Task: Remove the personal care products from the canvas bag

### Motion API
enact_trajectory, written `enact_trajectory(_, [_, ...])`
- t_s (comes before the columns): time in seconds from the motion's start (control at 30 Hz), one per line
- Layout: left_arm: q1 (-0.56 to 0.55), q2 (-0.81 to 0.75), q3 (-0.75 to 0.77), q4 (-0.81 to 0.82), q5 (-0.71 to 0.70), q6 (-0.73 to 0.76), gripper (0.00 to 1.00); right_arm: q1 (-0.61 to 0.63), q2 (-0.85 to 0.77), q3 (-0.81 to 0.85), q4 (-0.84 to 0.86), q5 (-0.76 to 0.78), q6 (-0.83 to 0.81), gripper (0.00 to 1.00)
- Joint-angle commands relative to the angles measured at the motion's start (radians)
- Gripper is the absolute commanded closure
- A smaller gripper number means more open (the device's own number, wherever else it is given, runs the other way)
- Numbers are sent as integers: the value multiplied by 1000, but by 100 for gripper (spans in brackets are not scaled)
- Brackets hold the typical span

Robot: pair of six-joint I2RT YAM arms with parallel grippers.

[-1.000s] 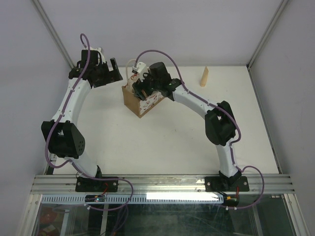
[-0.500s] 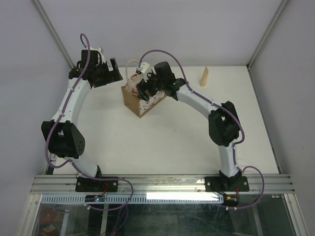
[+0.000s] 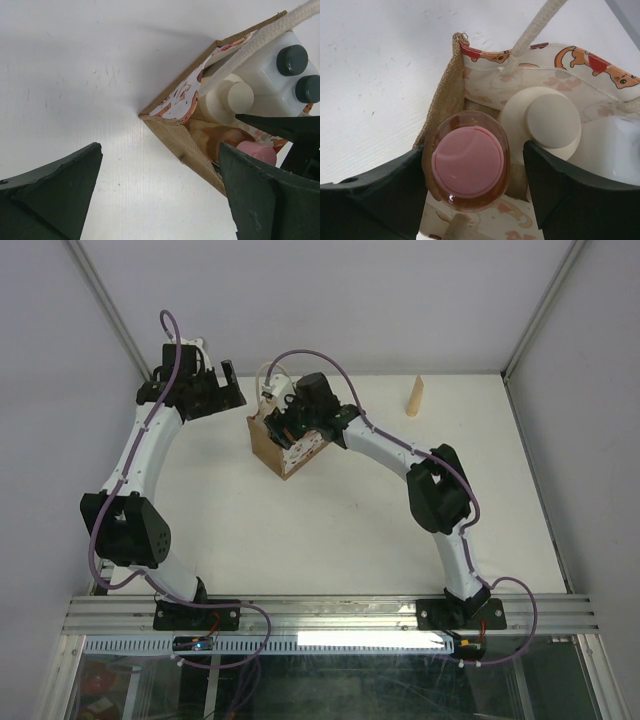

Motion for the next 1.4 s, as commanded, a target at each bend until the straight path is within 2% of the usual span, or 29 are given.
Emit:
enact_trajectory(0.0, [12,-72,-16,21,-20,28,1,19,16,39,23,51,12,29])
enact_trajectory(0.27, [11,-71,-13,24,-19,23,1,18,-34,51,3,22,-4,70])
enact_trajectory(0.53, [12,-26,10,37,27,-6,1,11,-100,112,5,37,38,85])
enact_trajectory(0.63, [11,-14,15,42,40,-14,1,1,-121,124,17,49,96,99])
enact_trajectory(1.37, [11,16,34,42,52,-24,1,-123,-160,259,38,88,474,100])
